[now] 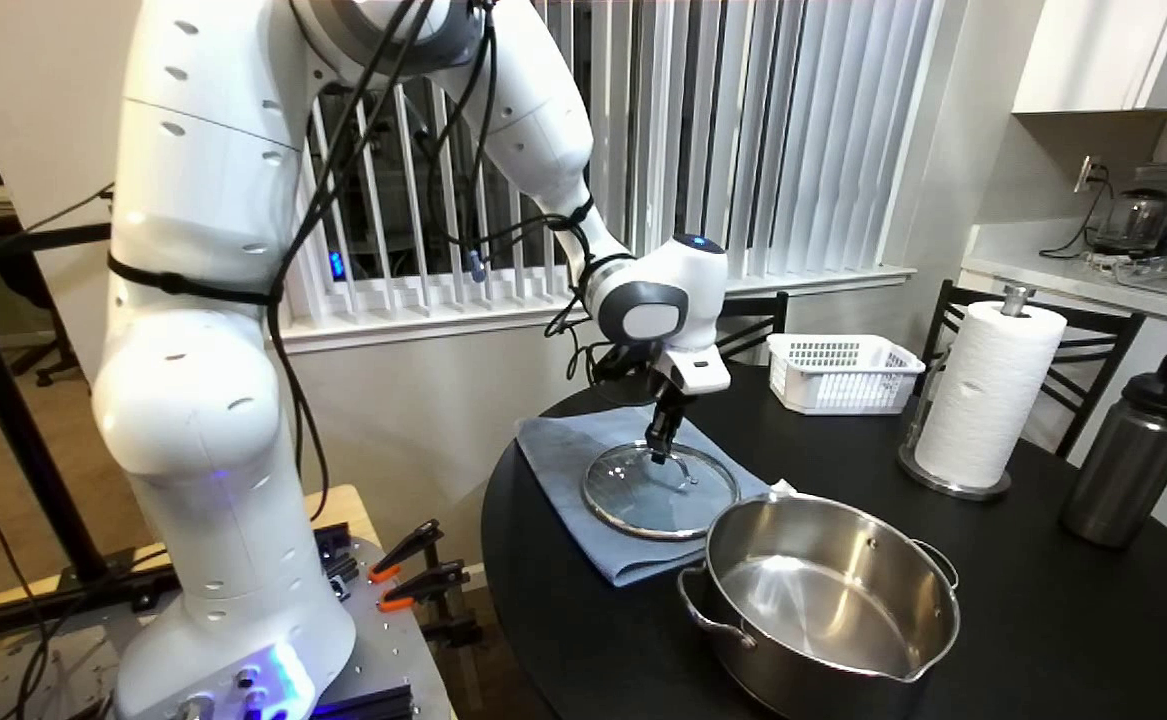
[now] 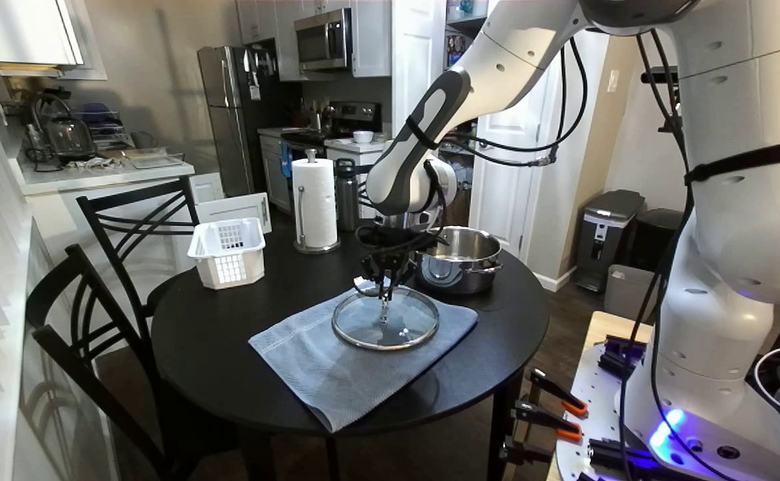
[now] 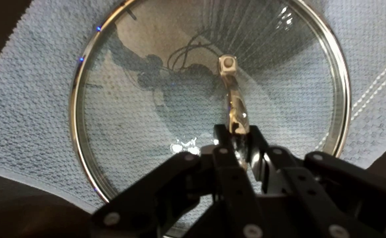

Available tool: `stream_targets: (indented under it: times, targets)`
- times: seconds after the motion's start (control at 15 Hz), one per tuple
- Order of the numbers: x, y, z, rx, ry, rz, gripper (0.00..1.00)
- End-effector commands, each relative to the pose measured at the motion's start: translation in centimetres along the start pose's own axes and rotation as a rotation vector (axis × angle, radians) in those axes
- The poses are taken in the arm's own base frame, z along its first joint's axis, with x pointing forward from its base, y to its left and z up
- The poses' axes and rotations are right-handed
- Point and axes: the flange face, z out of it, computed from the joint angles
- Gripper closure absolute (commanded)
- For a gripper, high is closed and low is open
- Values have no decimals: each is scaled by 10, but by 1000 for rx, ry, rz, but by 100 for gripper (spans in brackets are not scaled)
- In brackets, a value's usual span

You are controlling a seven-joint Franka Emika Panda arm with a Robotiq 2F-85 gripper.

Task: Place the lid on the pot

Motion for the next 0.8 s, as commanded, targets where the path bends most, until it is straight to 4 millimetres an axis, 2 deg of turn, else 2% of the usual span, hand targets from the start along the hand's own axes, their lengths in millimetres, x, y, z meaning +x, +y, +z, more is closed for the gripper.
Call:
stream_targets:
  times: [0.0, 0.33, 0.6, 0.73]
  targets:
    - [-21, 3, -34, 30, 25, -51, 95]
    - [-38, 10, -71, 42, 22, -100, 95]
    - [-36, 33, -120, 59, 28, -106, 95]
    - [-34, 51, -151, 79, 27, -101, 95]
